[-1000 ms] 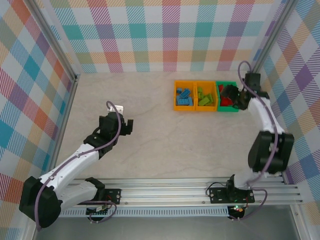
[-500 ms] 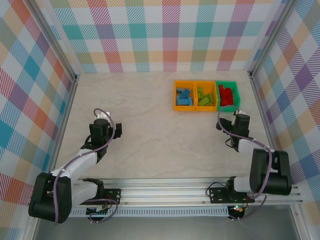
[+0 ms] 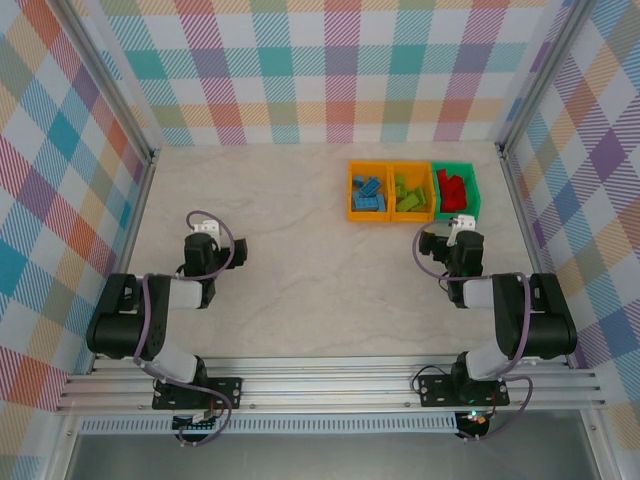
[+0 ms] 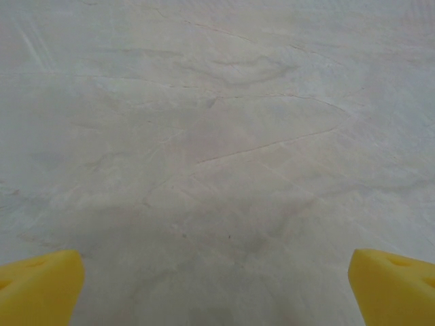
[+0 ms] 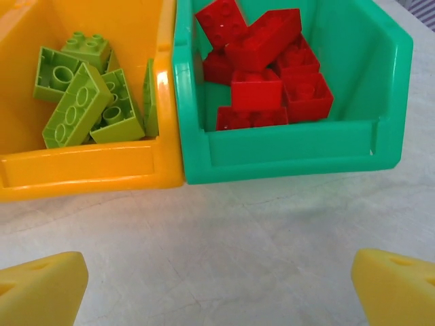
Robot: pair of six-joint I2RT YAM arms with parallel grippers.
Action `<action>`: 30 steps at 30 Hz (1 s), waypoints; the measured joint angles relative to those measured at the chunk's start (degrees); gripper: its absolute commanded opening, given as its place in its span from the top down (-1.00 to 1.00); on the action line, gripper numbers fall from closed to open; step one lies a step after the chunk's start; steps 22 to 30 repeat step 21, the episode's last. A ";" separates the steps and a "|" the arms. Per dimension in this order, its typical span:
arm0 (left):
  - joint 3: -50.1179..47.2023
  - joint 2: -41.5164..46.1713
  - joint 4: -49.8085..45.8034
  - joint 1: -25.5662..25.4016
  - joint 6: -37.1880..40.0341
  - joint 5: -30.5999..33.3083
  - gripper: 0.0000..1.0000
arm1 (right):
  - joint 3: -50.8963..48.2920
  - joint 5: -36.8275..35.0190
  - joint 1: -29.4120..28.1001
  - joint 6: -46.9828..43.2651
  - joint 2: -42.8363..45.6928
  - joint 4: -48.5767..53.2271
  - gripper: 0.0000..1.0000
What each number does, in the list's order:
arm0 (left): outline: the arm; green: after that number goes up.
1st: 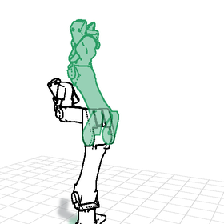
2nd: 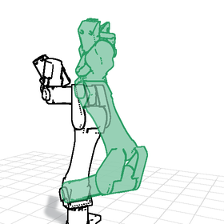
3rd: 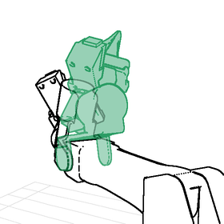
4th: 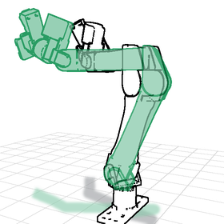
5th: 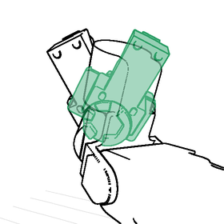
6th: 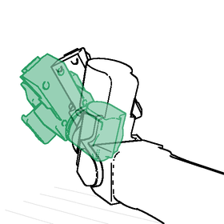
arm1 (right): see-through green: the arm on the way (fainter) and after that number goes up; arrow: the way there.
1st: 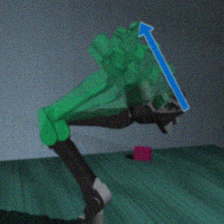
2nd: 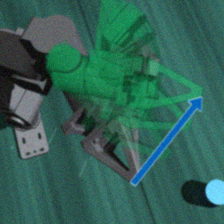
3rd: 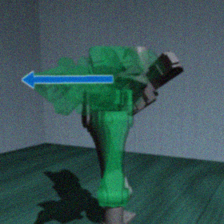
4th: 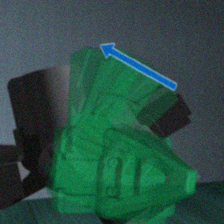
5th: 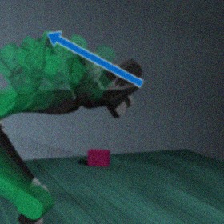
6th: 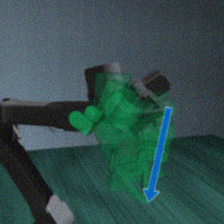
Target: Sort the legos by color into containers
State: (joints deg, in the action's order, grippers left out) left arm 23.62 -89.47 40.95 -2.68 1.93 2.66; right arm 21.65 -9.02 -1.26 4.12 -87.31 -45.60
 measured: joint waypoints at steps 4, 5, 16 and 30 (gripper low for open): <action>-0.22 -0.28 2.47 0.39 -0.44 -1.46 -1.00 | 0.00 0.02 0.00 -0.35 0.00 -0.94 -0.99; -0.22 -0.28 2.80 0.44 -0.55 -1.70 -1.00 | 0.00 0.02 0.00 -0.35 0.00 -1.01 -0.99; -0.20 -0.28 3.06 0.17 -0.61 -1.57 -1.00 | 0.00 0.04 -0.26 -0.59 0.00 -1.09 -0.99; -0.20 -0.28 3.04 0.17 -0.61 -1.57 -1.00 | 0.00 0.22 -0.28 -0.79 0.00 -1.11 -0.99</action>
